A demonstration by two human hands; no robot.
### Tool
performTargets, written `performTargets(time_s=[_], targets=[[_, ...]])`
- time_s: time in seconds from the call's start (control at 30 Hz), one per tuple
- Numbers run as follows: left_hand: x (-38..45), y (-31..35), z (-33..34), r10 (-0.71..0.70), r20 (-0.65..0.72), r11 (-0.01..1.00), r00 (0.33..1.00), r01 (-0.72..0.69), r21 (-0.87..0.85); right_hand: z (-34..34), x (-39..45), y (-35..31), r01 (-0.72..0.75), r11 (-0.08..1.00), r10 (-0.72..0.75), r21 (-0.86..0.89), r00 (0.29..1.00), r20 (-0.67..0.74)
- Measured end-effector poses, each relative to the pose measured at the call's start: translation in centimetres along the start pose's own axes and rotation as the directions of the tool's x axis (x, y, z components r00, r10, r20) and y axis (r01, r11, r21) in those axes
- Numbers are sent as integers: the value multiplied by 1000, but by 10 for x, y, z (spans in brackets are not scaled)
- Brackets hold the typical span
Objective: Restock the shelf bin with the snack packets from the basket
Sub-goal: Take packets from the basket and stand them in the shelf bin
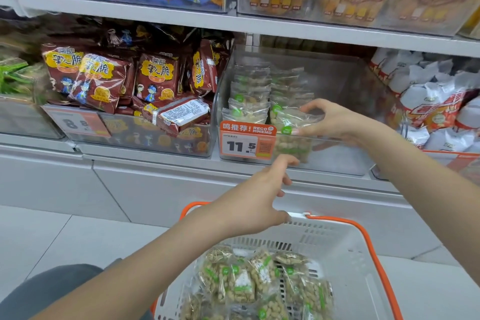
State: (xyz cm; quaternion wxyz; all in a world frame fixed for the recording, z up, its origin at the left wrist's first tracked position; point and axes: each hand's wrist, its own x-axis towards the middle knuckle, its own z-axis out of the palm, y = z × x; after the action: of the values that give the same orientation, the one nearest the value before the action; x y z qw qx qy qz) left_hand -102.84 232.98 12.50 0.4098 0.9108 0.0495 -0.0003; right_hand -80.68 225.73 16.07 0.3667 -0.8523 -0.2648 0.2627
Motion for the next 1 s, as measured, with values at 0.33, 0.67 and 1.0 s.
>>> performTargets(time_s=[0.33, 0.67, 1.0], targets=[[11, -10, 3, -68, 42, 990, 997, 63, 127, 5, 6, 2, 35, 998, -37, 55, 999, 33], [6, -32, 19, -140, 127, 965, 982, 106, 242, 30, -91, 59, 504, 725, -325, 469, 851, -412], [-25, -175, 131, -673, 258, 693, 694, 468, 548, 157, -86, 260, -298, 937, 278, 184, 952, 131]])
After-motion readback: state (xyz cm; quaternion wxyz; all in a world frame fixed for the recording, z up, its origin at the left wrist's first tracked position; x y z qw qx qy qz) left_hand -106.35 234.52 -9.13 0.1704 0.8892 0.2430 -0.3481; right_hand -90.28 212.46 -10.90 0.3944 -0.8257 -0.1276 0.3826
